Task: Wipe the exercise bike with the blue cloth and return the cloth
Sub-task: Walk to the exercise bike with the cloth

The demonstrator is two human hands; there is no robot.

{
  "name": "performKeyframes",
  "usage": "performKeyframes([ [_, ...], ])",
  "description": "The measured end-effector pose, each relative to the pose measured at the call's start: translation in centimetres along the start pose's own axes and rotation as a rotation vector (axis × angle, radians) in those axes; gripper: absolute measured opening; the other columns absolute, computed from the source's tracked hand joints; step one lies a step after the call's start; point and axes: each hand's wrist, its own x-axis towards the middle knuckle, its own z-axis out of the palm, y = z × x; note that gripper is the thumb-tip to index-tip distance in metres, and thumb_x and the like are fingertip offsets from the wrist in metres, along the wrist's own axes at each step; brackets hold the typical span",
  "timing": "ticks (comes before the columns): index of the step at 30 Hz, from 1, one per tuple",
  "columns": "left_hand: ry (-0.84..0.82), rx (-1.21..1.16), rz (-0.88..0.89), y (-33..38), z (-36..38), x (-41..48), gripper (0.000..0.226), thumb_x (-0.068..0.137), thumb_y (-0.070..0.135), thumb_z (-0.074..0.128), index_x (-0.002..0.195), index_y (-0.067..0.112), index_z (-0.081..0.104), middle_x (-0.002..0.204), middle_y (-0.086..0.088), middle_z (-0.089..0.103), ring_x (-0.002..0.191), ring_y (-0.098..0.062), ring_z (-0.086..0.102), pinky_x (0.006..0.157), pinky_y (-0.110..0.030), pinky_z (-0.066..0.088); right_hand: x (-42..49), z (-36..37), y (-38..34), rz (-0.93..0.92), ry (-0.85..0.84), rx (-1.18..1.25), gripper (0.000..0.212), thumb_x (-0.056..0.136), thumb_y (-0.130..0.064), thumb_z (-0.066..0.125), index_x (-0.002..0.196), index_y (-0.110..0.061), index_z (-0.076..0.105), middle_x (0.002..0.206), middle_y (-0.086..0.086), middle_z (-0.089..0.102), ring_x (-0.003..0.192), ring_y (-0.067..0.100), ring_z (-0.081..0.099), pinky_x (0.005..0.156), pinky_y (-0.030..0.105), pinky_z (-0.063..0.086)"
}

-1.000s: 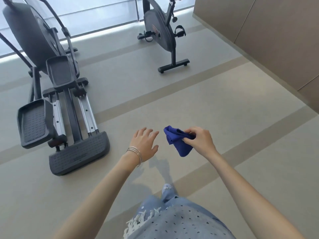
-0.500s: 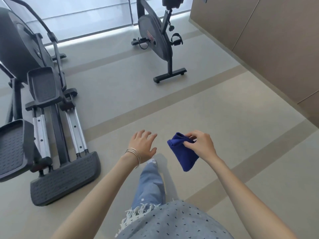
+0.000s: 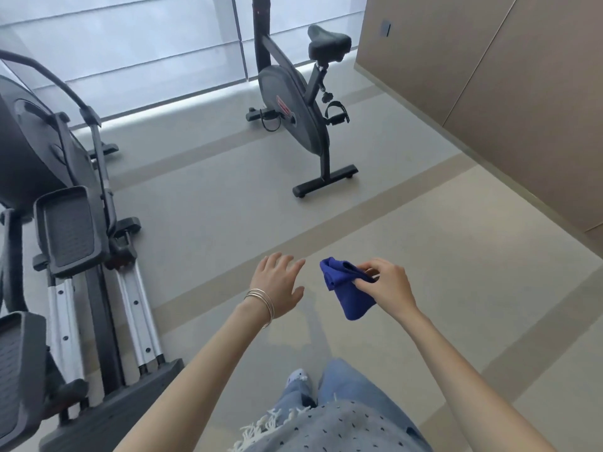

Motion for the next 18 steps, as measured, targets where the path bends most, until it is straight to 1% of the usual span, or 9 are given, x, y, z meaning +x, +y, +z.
performKeyframes([
  [5, -0.042, 0.009, -0.012, -2.2, -0.6, 6.0, 0.059, 0.089, 0.042, 0.045, 0.142, 0.023, 0.027, 0.148, -0.005, 0.034, 0.139, -0.028, 0.025, 0.114, -0.039, 0.020, 6.6, 0.3, -0.4, 0.014, -0.043, -0.046, 0.013, 0.070, -0.017, 0.067, 0.082, -0.022, 0.069, 0.086, -0.008, 0.069, 0.080, 0.013, 0.064, 0.072, 0.036, 0.054],
  [8, -0.049, -0.005, -0.028, -3.2, -1.3, 10.5, 0.060, 0.088, 0.042, 0.046, 0.142, 0.023, 0.027, 0.147, -0.005, 0.035, 0.138, -0.029, 0.026, 0.114, -0.038, 0.021, 11.5, -0.1, -0.7, -0.012, -0.088, -0.074, 0.012, 0.070, -0.020, 0.067, 0.079, -0.027, 0.067, 0.084, -0.011, 0.067, 0.080, 0.011, 0.064, 0.070, 0.033, 0.052],
  [11, -0.056, 0.000, -0.041, -4.1, -3.0, 15.8, 0.060, 0.089, 0.042, 0.045, 0.142, 0.024, 0.027, 0.148, -0.005, 0.034, 0.138, -0.028, 0.027, 0.114, -0.038, 0.022, 17.4, -1.2, -1.6, -0.041, -0.097, -0.075, 0.015, 0.069, -0.019, 0.067, 0.075, -0.033, 0.065, 0.081, -0.014, 0.065, 0.077, 0.010, 0.063, 0.068, 0.031, 0.051],
  [18, -0.053, 0.006, -0.058, -5.4, -8.8, 28.6, 0.059, 0.091, 0.042, 0.043, 0.144, 0.024, 0.024, 0.149, -0.004, 0.033, 0.133, -0.026, 0.036, 0.111, -0.037, 0.027, 31.9, -5.6, -5.5, -0.121, -0.055, -0.047, 0.012, 0.072, -0.019, 0.071, 0.082, -0.024, 0.068, 0.082, -0.011, 0.065, 0.076, 0.009, 0.063, 0.070, 0.036, 0.055],
])
